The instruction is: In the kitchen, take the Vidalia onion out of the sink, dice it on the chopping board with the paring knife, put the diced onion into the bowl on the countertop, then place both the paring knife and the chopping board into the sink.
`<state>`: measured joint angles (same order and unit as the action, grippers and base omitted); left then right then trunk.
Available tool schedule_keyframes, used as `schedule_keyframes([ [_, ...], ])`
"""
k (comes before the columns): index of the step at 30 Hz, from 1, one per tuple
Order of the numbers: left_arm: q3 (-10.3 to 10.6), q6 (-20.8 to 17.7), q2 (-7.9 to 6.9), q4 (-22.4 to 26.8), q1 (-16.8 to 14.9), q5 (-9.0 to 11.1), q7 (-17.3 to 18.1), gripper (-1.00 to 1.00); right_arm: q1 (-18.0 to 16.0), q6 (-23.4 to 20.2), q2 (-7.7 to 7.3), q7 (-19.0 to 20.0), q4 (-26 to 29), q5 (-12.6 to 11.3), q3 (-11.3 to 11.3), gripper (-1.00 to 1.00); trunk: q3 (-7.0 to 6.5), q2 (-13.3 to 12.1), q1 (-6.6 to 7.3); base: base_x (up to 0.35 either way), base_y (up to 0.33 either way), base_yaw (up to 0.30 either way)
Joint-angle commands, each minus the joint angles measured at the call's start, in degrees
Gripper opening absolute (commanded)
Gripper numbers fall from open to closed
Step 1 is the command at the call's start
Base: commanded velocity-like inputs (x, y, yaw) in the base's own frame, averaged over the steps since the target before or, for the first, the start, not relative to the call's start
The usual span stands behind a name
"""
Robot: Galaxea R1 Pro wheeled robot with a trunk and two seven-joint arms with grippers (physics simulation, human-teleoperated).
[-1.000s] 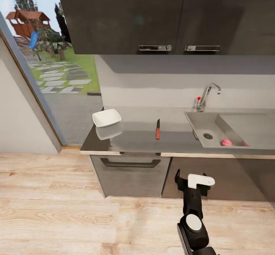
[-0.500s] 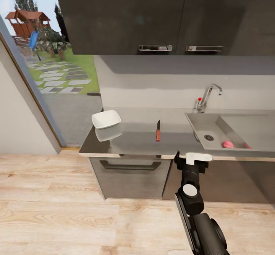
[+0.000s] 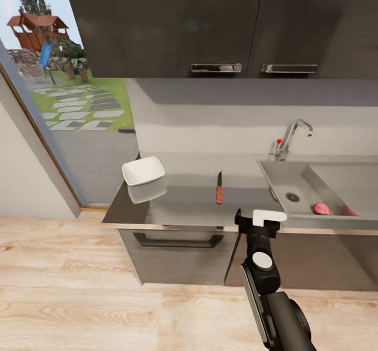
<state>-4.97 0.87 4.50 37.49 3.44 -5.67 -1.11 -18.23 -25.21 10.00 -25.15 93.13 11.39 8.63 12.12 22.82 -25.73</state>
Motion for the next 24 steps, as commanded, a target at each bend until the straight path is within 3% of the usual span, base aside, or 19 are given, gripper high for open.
schedule_keyframes([
  [1, -0.2, 0.1, 0.07, 0.1, 0.0, -0.6, 0.0, 1.0, -0.1, -0.5, 0.0, 0.1, 0.0, -0.9, 0.1, 1.0, 0.1, 0.1, -0.05, 0.136, 0.0, 0.0],
  [7, -0.2, 0.1, 0.07, -0.2, 0.0, -0.6, 0.0, 1.0, -0.1, -0.4, 0.0, 0.6, -0.3, -4.8, 0.0, 1.0, 0.1, 0.1, -0.05, 0.069, 0.0, 0.0],
  [24, -0.2, 0.1, 0.07, -0.3, 0.0, -0.7, 0.0, 1.0, -0.1, 0.0, 0.0, 0.8, -0.9, -5.5, 0.1, 1.0, 0.1, 0.1, -0.05, 0.005, 0.0, 0.0],
])
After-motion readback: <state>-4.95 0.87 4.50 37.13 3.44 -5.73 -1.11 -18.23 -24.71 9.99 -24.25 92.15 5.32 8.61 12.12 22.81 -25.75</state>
